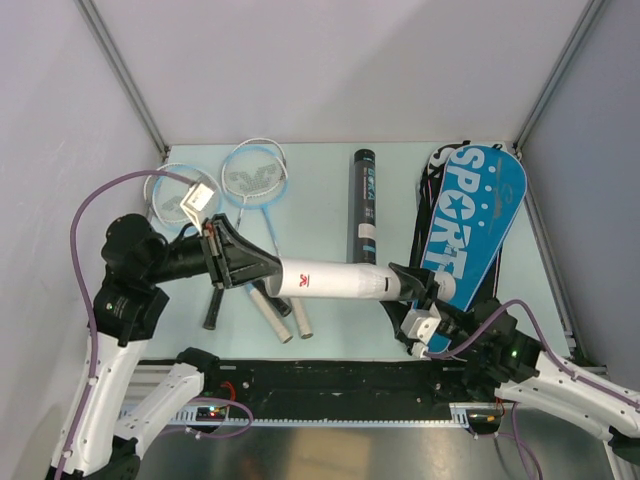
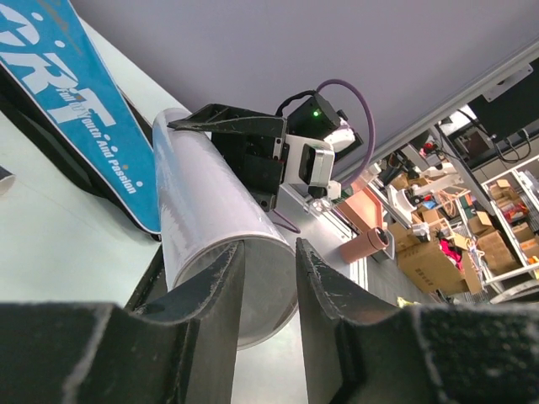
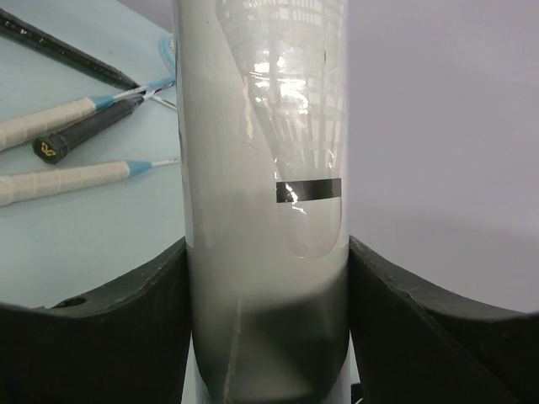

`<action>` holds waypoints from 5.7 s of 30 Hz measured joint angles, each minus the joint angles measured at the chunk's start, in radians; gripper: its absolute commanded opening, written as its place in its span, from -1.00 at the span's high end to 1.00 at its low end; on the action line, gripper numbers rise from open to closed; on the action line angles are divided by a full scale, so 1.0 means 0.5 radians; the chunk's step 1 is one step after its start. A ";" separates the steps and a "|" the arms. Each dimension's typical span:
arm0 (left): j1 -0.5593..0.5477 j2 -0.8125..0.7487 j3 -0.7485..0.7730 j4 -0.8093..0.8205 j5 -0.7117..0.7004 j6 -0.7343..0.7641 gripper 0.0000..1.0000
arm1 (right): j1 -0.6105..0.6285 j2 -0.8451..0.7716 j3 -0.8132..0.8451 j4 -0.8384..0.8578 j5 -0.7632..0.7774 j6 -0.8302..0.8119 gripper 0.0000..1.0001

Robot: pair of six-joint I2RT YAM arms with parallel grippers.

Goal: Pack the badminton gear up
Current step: Close the lid on the shuttle tube, then place the shuttle tube at the center of the board, then open the racket bag at the center of the board.

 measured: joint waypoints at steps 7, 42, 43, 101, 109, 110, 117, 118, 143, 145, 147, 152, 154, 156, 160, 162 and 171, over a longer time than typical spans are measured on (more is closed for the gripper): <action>0.002 -0.002 -0.101 0.040 -0.056 0.012 0.26 | -0.037 0.079 -0.093 0.115 0.031 0.084 0.25; -0.014 0.146 -0.052 0.140 -0.494 0.134 0.01 | -0.107 0.415 -0.180 0.571 0.066 0.716 0.29; -0.014 0.150 -0.050 0.140 -0.499 0.135 0.01 | -0.107 0.415 -0.181 0.570 0.070 0.721 0.29; 0.156 -0.190 -0.740 -0.105 -1.907 0.868 -0.99 | -1.361 3.127 1.592 0.014 0.375 2.713 -0.67; 0.215 -0.150 -0.740 -0.124 -1.919 0.855 -0.99 | -1.397 3.062 1.648 -0.132 0.380 2.645 -0.92; 0.223 -0.146 -0.740 -0.125 -1.919 0.852 -0.99 | -1.404 3.035 1.648 -0.178 0.385 2.646 -0.90; 0.258 -0.143 -0.740 -0.132 -1.919 0.826 -0.99 | -1.441 2.699 1.650 -0.654 0.515 2.751 -0.77; 0.259 -0.143 -0.740 -0.133 -1.919 0.819 -0.99 | -1.443 2.653 1.654 -0.746 0.560 2.782 -0.75; 0.260 -0.227 -0.740 -0.134 -1.889 0.814 -0.96 | -1.380 2.863 1.633 -1.484 1.026 2.868 0.32; 0.260 -0.227 -0.741 -0.134 -1.888 0.814 -0.96 | -1.373 2.863 1.633 -1.485 1.048 2.865 0.47; 0.260 -0.227 -0.741 -0.134 -1.888 0.814 -0.96 | -1.366 2.865 1.633 -1.485 1.065 2.864 0.66; 0.260 -0.227 -0.741 -0.134 -1.888 0.815 -0.96 | -1.346 2.866 1.633 -1.485 1.102 2.854 0.98; 0.260 -0.227 -0.741 -0.134 -1.888 0.815 -0.96 | -1.337 2.866 1.633 -1.485 1.116 2.847 1.00; 0.260 -0.227 -0.741 -0.134 -1.884 0.815 -0.95 | -1.325 2.866 1.633 -1.485 1.131 2.829 1.00; 0.262 -0.206 -0.740 -0.134 -1.834 0.815 -0.89 | -1.295 2.808 1.596 -1.466 1.139 2.754 1.00; 0.262 -0.180 -0.740 -0.132 -1.771 0.805 -0.85 | -1.286 2.718 1.544 -1.456 1.134 2.718 1.00; -0.237 0.107 -0.739 -0.043 -1.649 0.616 -0.81 | -1.295 2.078 1.256 -1.366 1.054 2.631 1.00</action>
